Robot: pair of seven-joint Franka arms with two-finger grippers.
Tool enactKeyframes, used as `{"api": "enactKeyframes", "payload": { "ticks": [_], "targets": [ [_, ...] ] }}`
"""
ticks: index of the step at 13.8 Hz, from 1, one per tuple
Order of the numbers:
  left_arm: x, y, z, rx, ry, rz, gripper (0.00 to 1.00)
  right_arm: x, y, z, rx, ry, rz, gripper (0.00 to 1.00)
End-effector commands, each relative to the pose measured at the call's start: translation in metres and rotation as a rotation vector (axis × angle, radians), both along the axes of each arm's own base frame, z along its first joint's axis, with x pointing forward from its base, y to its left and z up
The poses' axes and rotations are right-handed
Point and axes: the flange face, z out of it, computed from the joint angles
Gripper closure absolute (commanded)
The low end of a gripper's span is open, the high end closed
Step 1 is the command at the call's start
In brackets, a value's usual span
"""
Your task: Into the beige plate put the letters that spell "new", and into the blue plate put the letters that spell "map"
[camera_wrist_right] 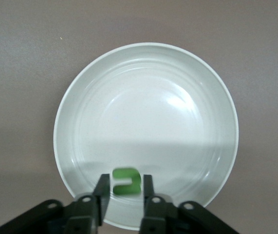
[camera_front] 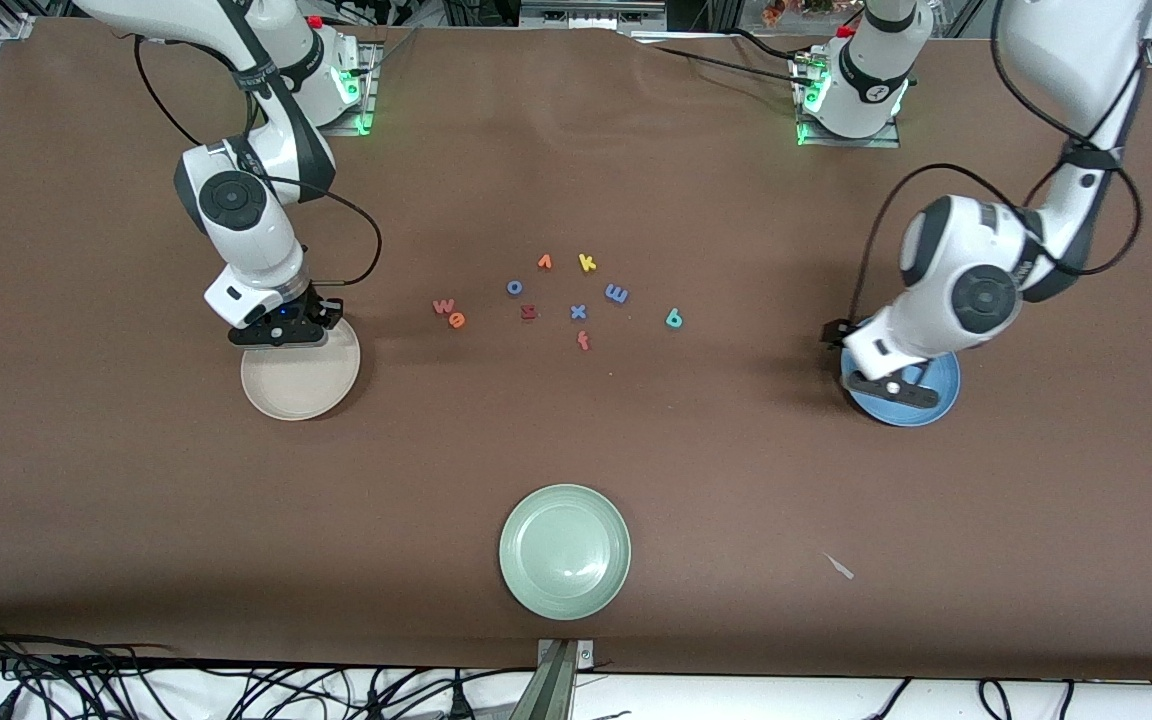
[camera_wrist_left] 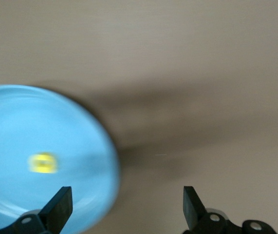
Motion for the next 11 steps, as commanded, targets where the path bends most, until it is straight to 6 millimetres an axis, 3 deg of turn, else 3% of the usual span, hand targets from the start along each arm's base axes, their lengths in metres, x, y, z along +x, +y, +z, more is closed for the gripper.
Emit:
{"api": "enactKeyframes", "payload": {
  "ticks": [1, 4, 7, 11],
  "targets": [
    [-0.013, -0.047, 0.003, -0.026, -0.005, 0.067, 0.00, -0.006, 0.004, 0.012, 0.017, -0.022, -0.035, 0.24],
    [-0.031, -0.112, -0.009, -0.068, -0.021, 0.106, 0.00, -0.012, 0.029, 0.013, 0.038, -0.035, -0.082, 0.24],
    [-0.056, -0.175, -0.033, -0.084, -0.029, 0.128, 0.02, -0.033, 0.094, 0.012, 0.090, -0.050, -0.181, 0.24],
    [-0.077, -0.205, -0.048, -0.061, -0.031, 0.120, 0.08, -0.050, 0.161, 0.005, 0.141, -0.053, -0.276, 0.24]
  ]
}}
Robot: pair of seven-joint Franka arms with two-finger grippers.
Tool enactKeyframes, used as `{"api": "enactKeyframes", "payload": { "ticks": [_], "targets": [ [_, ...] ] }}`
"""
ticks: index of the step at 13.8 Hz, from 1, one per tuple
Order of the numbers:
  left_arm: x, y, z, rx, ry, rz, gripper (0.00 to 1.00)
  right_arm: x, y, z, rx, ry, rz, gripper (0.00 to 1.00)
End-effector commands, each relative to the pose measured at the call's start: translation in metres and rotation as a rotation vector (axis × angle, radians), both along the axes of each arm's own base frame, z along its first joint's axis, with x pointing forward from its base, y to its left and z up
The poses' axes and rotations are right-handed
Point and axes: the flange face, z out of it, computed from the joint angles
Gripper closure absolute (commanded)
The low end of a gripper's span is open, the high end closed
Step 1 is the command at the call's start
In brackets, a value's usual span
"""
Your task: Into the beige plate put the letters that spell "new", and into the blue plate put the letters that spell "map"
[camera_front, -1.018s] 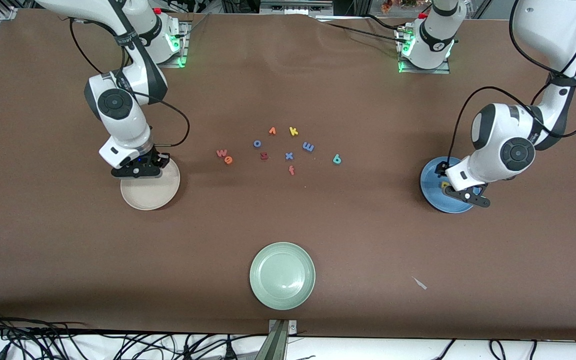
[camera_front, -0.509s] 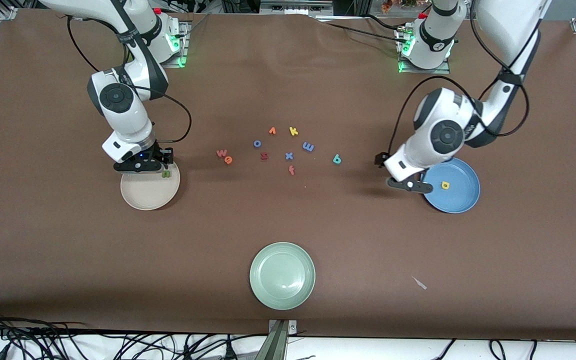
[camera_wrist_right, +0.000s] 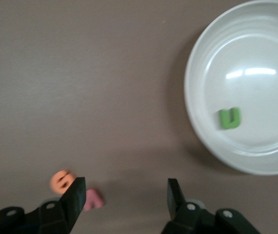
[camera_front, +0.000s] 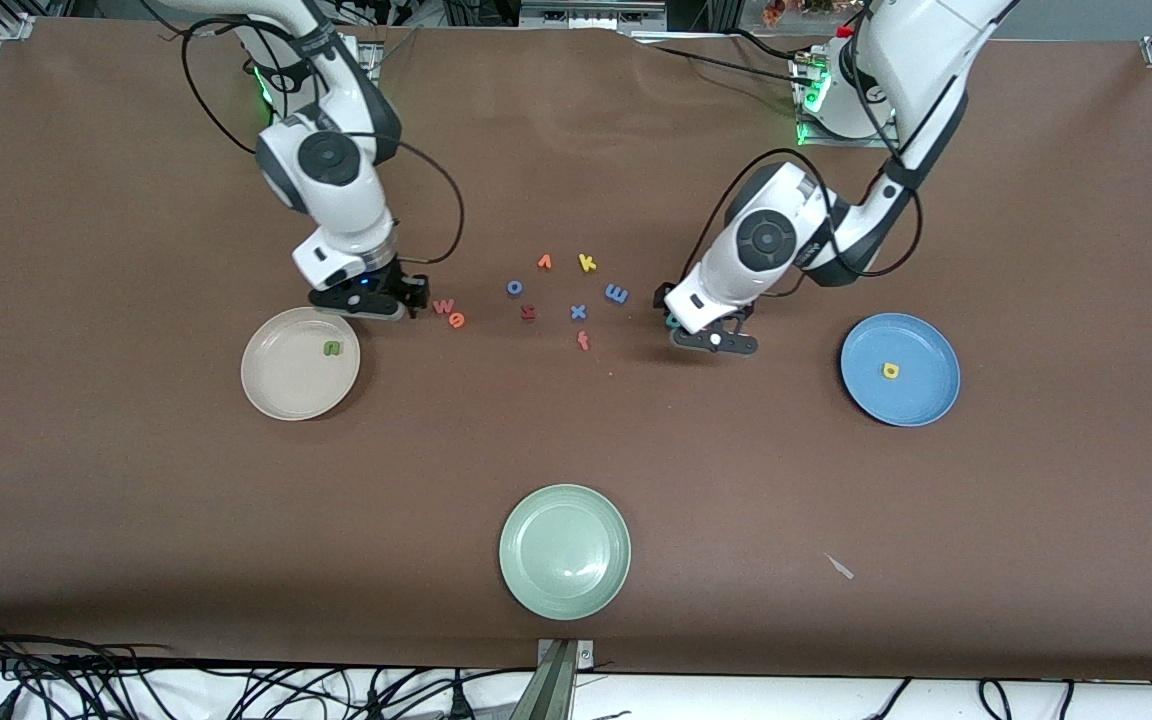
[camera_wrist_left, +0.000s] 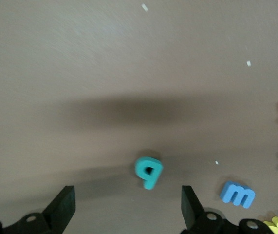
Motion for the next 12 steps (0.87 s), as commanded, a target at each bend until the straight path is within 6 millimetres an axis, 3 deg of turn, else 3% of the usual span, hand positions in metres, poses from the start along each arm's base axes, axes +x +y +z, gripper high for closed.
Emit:
{"api": "enactKeyframes", "payload": {
  "ticks": [1, 6, 9, 12],
  "targets": [
    [-0.008, -0.016, -0.008, 0.027, -0.011, 0.000, 0.11, -0.001, 0.035, -0.010, 0.034, 0.008, -0.069, 0.24],
    [-0.008, -0.030, -0.028, 0.052, -0.012, 0.000, 0.23, 0.009, 0.069, -0.037, 0.062, 0.029, -0.094, 0.25],
    [-0.007, -0.032, -0.033, 0.078, -0.035, -0.010, 0.33, 0.014, 0.073, -0.053, 0.085, 0.028, -0.088, 0.26],
    [-0.004, -0.032, -0.035, 0.082, -0.030, -0.006, 0.58, 0.013, 0.073, -0.057, 0.088, 0.029, -0.085, 0.29]
  ]
}}
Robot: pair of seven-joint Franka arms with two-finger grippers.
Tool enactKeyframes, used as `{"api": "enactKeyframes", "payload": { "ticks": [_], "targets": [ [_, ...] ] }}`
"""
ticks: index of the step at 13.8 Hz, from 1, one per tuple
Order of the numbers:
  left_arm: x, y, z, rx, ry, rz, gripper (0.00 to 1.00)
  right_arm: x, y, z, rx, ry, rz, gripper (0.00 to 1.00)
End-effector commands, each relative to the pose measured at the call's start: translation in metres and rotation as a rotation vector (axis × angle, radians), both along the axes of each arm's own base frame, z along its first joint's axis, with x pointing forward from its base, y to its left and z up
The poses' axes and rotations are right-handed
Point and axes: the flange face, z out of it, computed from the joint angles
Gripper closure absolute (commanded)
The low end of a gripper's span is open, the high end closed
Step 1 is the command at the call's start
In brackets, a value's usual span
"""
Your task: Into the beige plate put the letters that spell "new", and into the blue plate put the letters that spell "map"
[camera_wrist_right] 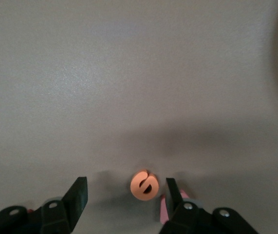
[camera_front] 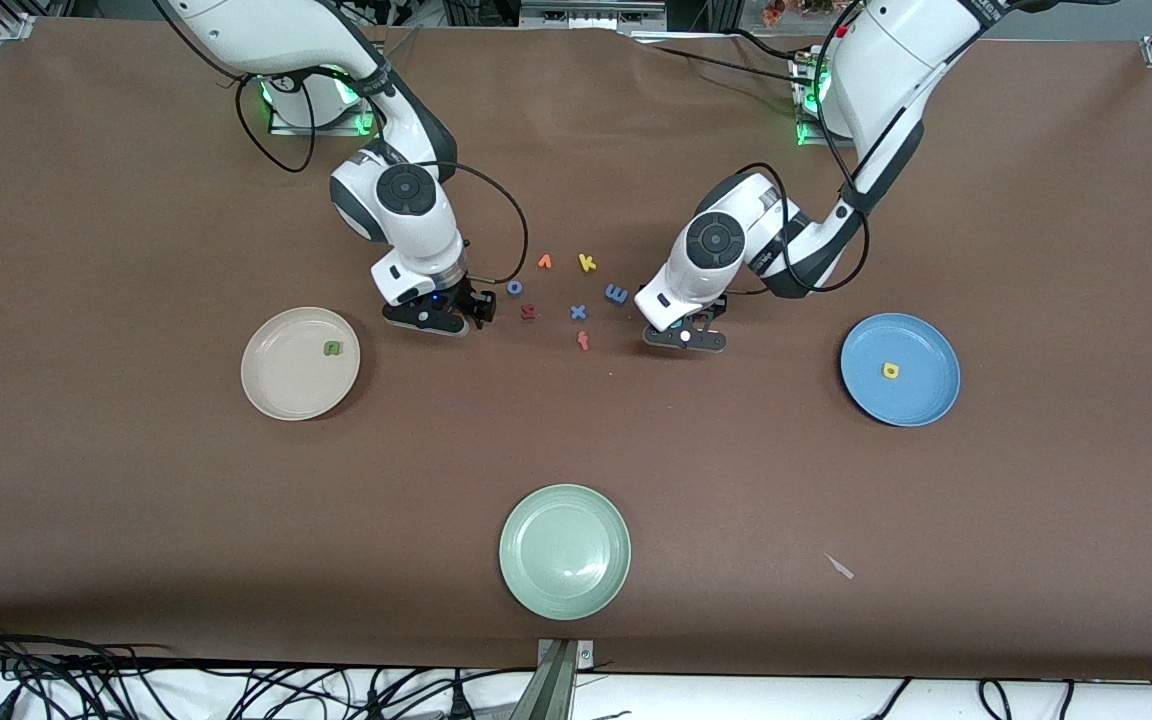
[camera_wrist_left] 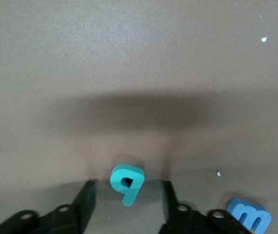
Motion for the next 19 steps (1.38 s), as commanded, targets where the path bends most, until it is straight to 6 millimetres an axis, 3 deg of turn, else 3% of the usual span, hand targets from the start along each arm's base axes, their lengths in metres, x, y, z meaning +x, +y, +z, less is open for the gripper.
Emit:
{"api": "enactKeyframes", "payload": {
  "ticks": [1, 4, 6, 10, 13, 15, 19],
  "targets": [
    [0.006, -0.004, 0.000, 0.017, -0.017, -0.002, 0.69, 0.002, 0.004, -0.003, 0.002, -0.015, 0.002, 0.30],
    [0.005, -0.004, -0.003, 0.019, -0.011, -0.007, 0.90, 0.001, 0.003, -0.008, 0.015, -0.018, 0.005, 0.32],
    [0.014, 0.003, 0.005, 0.030, -0.011, -0.005, 0.96, -0.001, 0.000, -0.011, 0.014, -0.017, 0.004, 0.32],
    [0.068, 0.044, 0.047, 0.127, 0.075, -0.069, 0.98, -0.004, -0.013, -0.021, 0.009, -0.026, 0.018, 0.32],
    [0.101, 0.110, 0.065, 0.143, 0.165, -0.159, 0.98, -0.005, -0.016, -0.023, 0.012, -0.028, 0.014, 0.34],
    [0.120, 0.164, 0.075, 0.142, 0.201, -0.210, 0.98, -0.009, -0.010, -0.022, 0.017, -0.027, -0.015, 0.34],
    [0.138, 0.253, 0.072, 0.161, 0.228, -0.313, 0.98, -0.016, -0.007, -0.026, 0.012, -0.019, -0.008, 0.38]
  ]
}}
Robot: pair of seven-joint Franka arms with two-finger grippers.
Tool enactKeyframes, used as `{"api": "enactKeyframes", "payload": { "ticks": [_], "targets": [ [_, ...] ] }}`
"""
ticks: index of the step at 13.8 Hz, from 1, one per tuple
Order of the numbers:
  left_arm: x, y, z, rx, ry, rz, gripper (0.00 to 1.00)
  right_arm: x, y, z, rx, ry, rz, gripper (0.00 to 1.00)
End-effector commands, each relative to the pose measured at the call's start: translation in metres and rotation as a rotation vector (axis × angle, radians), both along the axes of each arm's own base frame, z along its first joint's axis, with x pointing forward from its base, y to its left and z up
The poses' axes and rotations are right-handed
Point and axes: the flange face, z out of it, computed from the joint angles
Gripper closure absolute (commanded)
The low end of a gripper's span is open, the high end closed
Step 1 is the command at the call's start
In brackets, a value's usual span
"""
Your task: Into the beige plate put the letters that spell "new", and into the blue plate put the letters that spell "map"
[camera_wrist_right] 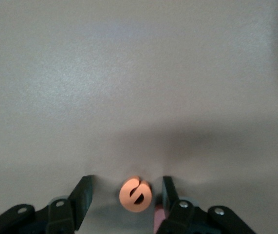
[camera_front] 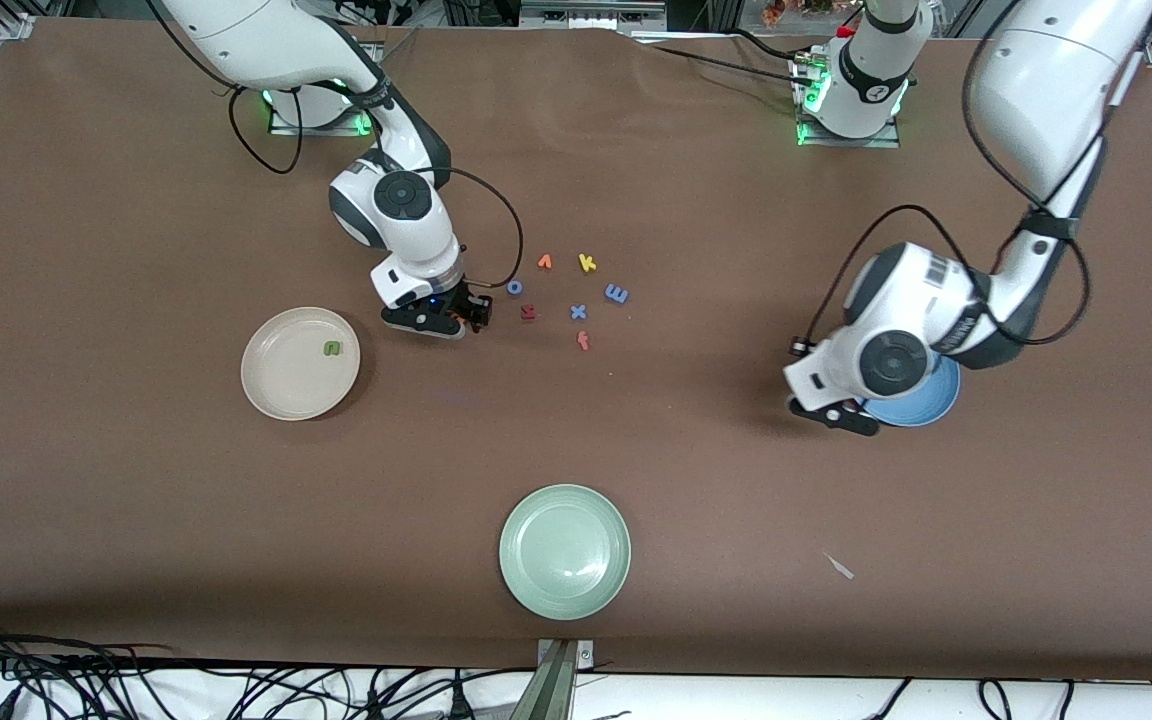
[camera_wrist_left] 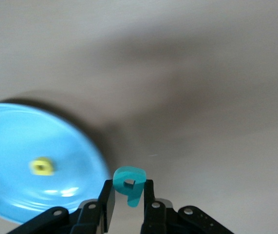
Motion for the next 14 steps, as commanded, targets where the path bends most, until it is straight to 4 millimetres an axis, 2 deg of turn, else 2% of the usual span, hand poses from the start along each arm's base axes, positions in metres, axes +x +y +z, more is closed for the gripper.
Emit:
{"api": "enactKeyframes", "payload": {
  "ticks": [1, 3, 4, 5, 6, 7, 8, 9, 10, 12, 13, 14],
  "targets": [
    [0.004, 0.047, 0.001, 0.039, 0.018, -0.108, 0.98, -0.009, 0.001, -0.004, 0.001, -0.002, -0.005, 0.46],
    [0.005, 0.080, -0.011, 0.025, 0.051, -0.153, 0.96, -0.010, 0.001, -0.005, 0.001, -0.002, -0.002, 0.65],
    [0.006, 0.091, -0.015, 0.028, 0.057, -0.166, 0.90, -0.010, 0.001, -0.005, 0.000, -0.003, -0.002, 0.76],
    [0.006, 0.094, -0.019, 0.027, 0.061, -0.162, 0.52, -0.010, 0.001, -0.005, 0.000, -0.003, -0.002, 0.88],
    [0.006, 0.095, -0.021, 0.028, 0.061, -0.146, 0.04, -0.010, 0.000, -0.006, -0.002, -0.001, 0.000, 0.99],
    [0.006, 0.092, -0.017, 0.027, 0.054, -0.116, 0.00, -0.010, 0.000, -0.004, -0.003, -0.003, 0.005, 1.00],
    [0.006, 0.087, -0.011, 0.039, 0.035, -0.026, 0.00, -0.008, 0.000, 0.000, -0.006, -0.008, 0.017, 1.00],
    [0.006, 0.070, -0.005, 0.031, 0.017, 0.067, 0.00, -0.003, -0.001, 0.010, -0.014, -0.022, 0.041, 1.00],
    [0.006, 0.051, -0.001, 0.013, 0.002, 0.177, 0.00, 0.005, -0.011, 0.021, -0.053, -0.025, 0.070, 1.00],
    [0.004, 0.016, 0.005, -0.023, -0.028, 0.356, 0.00, 0.025, -0.036, 0.047, -0.150, -0.013, 0.153, 1.00],
    [0.002, -0.001, 0.007, -0.042, -0.040, 0.413, 0.00, 0.037, -0.052, 0.068, -0.200, -0.011, 0.217, 1.00],
    [-0.003, -0.020, 0.005, -0.052, -0.047, 0.486, 0.00, 0.055, -0.081, 0.086, -0.247, 0.007, 0.289, 1.00]
  ]
}}
